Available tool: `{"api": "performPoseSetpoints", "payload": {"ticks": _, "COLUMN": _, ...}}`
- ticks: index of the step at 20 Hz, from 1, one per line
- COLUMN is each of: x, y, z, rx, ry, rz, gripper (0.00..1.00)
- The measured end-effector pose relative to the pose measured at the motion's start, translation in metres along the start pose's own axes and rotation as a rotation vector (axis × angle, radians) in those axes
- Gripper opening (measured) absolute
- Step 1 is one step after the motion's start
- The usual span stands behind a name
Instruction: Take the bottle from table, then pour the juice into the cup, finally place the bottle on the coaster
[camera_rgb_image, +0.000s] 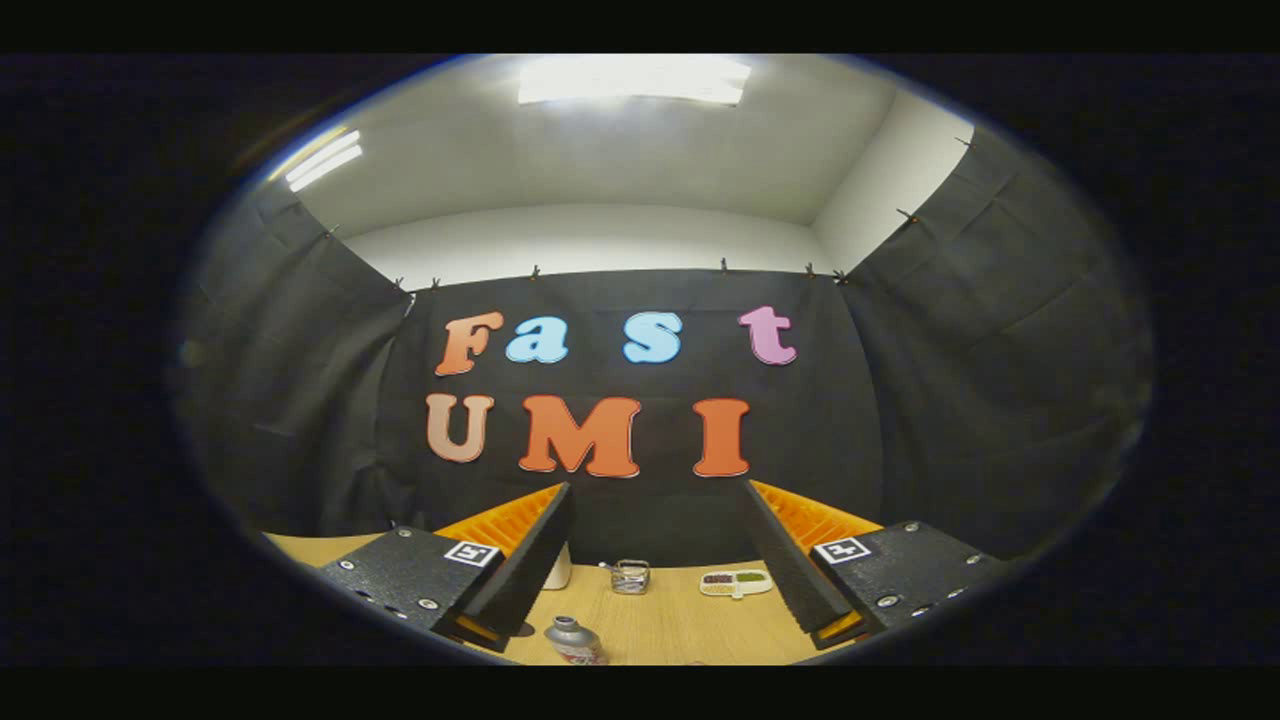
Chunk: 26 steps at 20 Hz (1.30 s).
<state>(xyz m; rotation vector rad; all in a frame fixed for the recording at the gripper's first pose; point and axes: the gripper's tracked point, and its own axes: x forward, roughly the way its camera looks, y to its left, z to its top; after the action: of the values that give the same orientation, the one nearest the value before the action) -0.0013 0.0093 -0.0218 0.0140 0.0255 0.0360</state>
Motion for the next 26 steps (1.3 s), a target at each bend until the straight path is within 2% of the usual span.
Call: {"api": "performPoseSetpoints", "payload": {"ticks": 26, "x": -0.018, "y": 0.084, "z": -0.234, "rx": 0.023, "ry": 0.281, "rz": 0.171, "gripper": 0.99}}
